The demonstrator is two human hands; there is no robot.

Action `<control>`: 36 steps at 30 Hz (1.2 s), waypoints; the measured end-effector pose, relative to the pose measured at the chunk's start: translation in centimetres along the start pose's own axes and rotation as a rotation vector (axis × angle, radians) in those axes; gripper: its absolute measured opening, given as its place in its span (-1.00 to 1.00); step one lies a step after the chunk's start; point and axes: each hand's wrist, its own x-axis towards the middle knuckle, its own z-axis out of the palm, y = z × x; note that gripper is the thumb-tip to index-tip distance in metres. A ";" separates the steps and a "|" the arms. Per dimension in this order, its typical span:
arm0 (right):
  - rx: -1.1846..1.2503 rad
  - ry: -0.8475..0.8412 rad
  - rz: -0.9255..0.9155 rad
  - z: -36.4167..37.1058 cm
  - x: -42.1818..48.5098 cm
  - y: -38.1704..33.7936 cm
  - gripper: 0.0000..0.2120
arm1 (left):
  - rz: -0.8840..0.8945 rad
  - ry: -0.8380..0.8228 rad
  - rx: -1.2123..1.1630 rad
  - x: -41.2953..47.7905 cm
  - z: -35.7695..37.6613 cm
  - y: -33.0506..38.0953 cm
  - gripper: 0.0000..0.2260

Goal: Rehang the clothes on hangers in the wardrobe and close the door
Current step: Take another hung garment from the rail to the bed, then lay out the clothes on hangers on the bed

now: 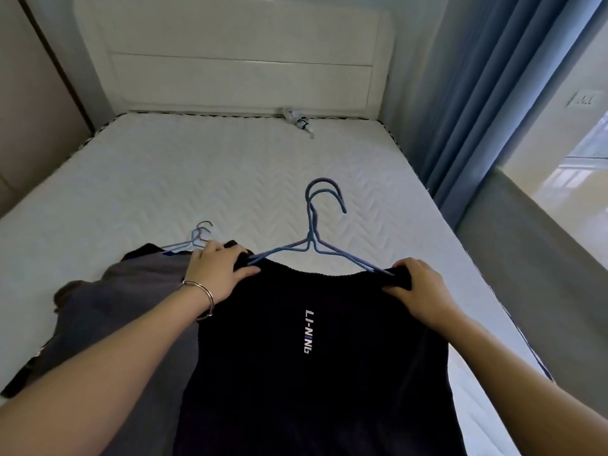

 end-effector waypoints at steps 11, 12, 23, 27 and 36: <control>-0.055 0.238 0.166 13.8 19.9 3.6 -0.61 | -0.239 0.095 -0.356 17.1 15.2 -0.4 -0.65; 0.060 0.209 0.172 16.5 20.2 4.3 -0.53 | -0.256 0.070 -0.414 17.3 17.6 -0.6 -0.63; -0.281 -0.340 0.129 31.0 7.8 13.1 -0.48 | -0.104 -0.193 -0.217 2.4 31.9 -5.1 -0.49; -0.297 -0.344 0.167 28.2 5.2 12.3 -0.49 | -0.159 -0.306 -0.254 -0.9 29.8 -5.0 -0.52; -0.036 -0.633 0.287 18.6 -7.1 7.7 -0.66 | -0.274 -0.545 -0.392 -15.2 17.3 -5.0 -0.69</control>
